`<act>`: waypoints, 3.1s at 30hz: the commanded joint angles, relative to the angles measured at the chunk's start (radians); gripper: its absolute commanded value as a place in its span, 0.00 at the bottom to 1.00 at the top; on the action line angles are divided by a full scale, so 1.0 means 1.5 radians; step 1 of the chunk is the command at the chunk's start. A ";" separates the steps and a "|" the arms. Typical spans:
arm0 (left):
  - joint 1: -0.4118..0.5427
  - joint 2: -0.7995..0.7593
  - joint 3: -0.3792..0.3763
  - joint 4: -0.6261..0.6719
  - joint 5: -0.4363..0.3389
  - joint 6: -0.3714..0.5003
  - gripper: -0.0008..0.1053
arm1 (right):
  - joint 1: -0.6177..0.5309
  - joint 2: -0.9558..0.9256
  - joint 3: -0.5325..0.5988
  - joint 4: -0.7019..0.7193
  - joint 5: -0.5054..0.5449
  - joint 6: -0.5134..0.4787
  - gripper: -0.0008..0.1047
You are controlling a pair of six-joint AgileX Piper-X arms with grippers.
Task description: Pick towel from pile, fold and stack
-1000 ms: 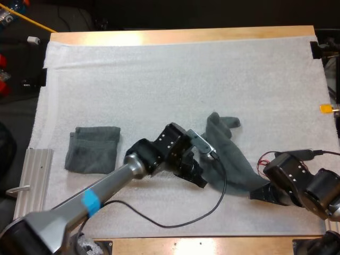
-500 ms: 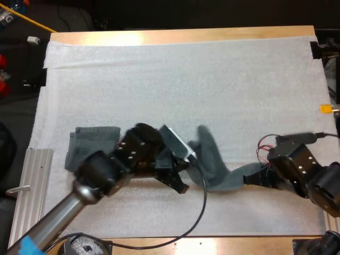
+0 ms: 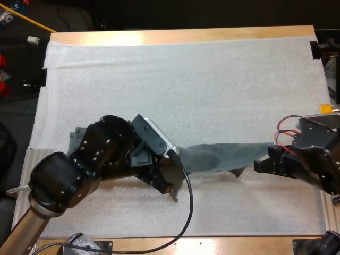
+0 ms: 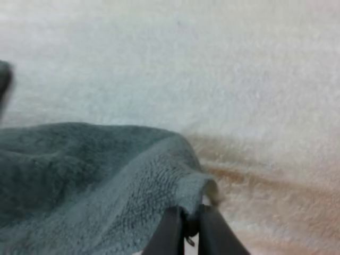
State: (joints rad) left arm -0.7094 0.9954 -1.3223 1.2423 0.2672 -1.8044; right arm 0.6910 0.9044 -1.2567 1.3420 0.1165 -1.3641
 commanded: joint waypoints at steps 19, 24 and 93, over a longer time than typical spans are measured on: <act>0.063 0.039 0.101 -0.054 -0.101 0.042 0.01 | -0.001 0.107 0.026 -0.064 -0.043 -0.051 0.01; 0.171 0.142 0.127 -0.185 -0.034 0.070 0.01 | -0.015 0.252 0.045 -0.200 0.025 -0.051 0.01; 0.313 -0.068 0.122 -0.008 0.107 0.071 0.58 | -0.177 0.013 0.057 -0.043 -0.052 -0.018 0.66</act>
State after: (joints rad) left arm -0.2423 0.8989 -1.1444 1.2138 0.4370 -1.6870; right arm 0.4250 0.9315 -1.1724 1.2539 0.0438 -1.3923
